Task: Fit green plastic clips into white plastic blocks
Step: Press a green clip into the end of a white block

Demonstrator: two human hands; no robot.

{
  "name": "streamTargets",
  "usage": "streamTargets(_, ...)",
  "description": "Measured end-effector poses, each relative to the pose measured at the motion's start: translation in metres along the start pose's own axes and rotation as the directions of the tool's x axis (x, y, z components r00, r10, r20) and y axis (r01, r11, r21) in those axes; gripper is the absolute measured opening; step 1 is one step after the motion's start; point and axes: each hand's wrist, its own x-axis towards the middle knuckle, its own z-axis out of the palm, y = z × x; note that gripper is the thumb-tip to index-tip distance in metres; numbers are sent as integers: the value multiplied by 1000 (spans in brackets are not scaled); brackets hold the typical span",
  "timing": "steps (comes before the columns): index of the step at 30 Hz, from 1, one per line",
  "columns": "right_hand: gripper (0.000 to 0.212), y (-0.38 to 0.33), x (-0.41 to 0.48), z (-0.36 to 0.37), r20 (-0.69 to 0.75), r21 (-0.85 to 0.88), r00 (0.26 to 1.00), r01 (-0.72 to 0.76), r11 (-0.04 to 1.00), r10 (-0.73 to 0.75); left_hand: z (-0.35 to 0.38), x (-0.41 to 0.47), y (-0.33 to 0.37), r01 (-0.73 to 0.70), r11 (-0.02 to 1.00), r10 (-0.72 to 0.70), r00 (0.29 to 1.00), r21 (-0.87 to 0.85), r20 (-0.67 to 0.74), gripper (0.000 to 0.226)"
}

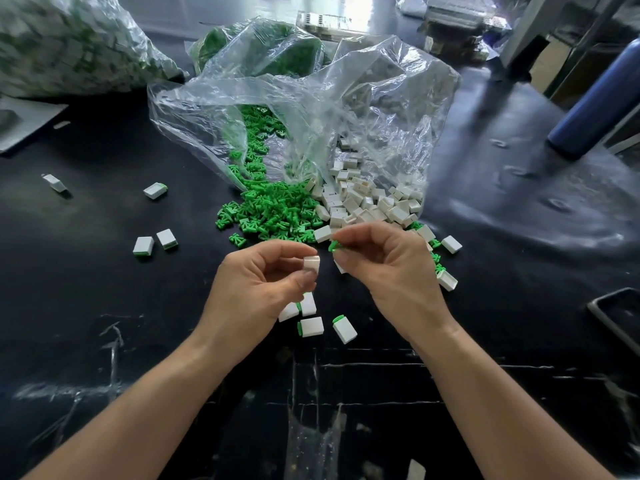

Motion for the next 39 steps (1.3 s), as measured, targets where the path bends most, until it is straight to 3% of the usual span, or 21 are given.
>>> streamTargets(5,25,-2,-1,0,36,-43,999,2,999,-1,1,0,1,8,1000,-8,1000,-20,4,21)
streamTargets(12,34,-7,-2,-2,99,99,994,-59,993,49,2,0,3,42,998,-42,999,-53,-1,21)
streamTargets(17,28,-9,-1,-2,85,170,992,-102,980,89,3,-1,2,34,998,-34,999,-54,2,17)
streamTargets(36,36,-7,-3,-1,132,26,991,-41,999,37,2,-1,4,32,992,-32,999,-119,0,30)
streamTargets(39,33,-8,-3,-1,116,13,993,-26,1000,25,2,-1,3,23,994,-23,1000,-110,-1,21)
